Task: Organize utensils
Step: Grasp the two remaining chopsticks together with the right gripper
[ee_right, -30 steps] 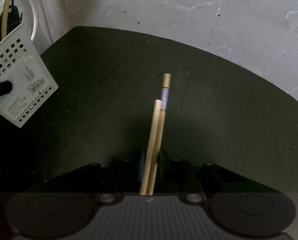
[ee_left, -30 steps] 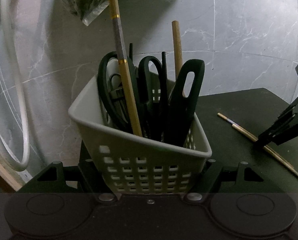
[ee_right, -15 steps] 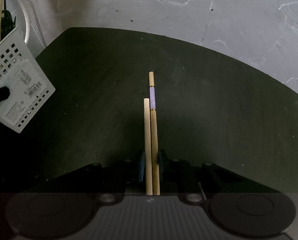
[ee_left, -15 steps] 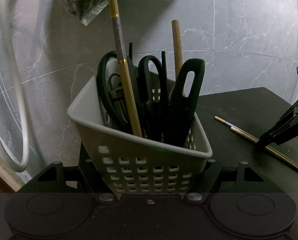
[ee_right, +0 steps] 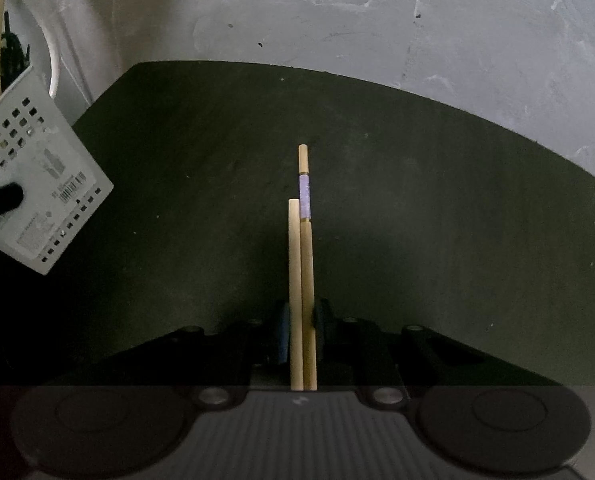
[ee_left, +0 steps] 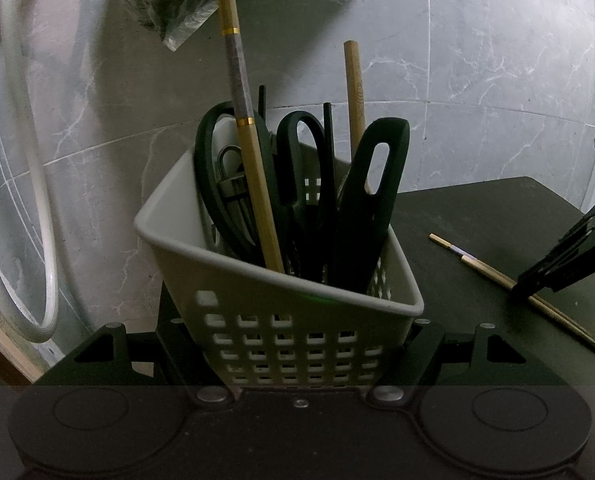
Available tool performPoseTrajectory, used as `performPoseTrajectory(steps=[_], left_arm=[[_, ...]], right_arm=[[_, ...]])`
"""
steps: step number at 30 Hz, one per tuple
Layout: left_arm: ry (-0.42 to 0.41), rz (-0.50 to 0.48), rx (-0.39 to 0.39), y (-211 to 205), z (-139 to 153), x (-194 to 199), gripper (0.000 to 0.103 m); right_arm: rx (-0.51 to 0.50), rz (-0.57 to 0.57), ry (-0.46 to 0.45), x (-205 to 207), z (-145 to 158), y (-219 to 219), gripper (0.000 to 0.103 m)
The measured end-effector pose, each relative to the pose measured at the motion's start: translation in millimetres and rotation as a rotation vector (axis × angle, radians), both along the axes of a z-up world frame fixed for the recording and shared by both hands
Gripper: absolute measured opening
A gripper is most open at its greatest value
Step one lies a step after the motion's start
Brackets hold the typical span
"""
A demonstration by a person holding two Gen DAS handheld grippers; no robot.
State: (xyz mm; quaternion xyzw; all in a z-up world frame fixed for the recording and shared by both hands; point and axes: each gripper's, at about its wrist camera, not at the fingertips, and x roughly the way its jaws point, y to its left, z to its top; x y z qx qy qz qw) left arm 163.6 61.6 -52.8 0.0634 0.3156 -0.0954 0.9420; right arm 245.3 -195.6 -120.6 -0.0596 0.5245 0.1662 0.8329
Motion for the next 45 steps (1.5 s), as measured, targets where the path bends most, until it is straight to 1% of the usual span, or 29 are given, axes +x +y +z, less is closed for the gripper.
performPoseTrajectory(steps=[5, 21, 29, 31, 34, 38, 45], left_arm=[[0.0, -0.001, 0.0, 0.0, 0.0, 0.0, 0.077], [0.0, 0.002, 0.0, -0.5, 0.2, 0.0, 0.077], [0.0, 0.001, 0.0, -0.1, 0.4, 0.0, 0.077], [0.001, 0.001, 0.0, 0.0, 0.4, 0.1, 0.077], [0.001, 0.001, 0.0, -0.1, 0.4, 0.1, 0.077], [0.0, 0.001, 0.0, -0.1, 0.3, 0.1, 0.077], [0.0, 0.002, 0.0, -0.3, 0.2, 0.1, 0.077]], right_arm=[[-0.017, 0.009, -0.008, 0.3, -0.2, 2.5, 0.014], [-0.017, 0.008, -0.018, -2.5, -0.9, 2.5, 0.014], [-0.005, -0.011, -0.027, -4.4, -1.0, 1.2, 0.014], [0.02, -0.026, -0.031, -4.9, -0.9, -0.7, 0.014], [0.088, -0.066, -0.029, -6.9, -1.9, -6.2, 0.014], [0.142, -0.096, -0.034, -9.9, -3.1, -10.9, 0.014], [0.275, -0.167, -0.042, -16.3, -2.1, -27.7, 0.014]])
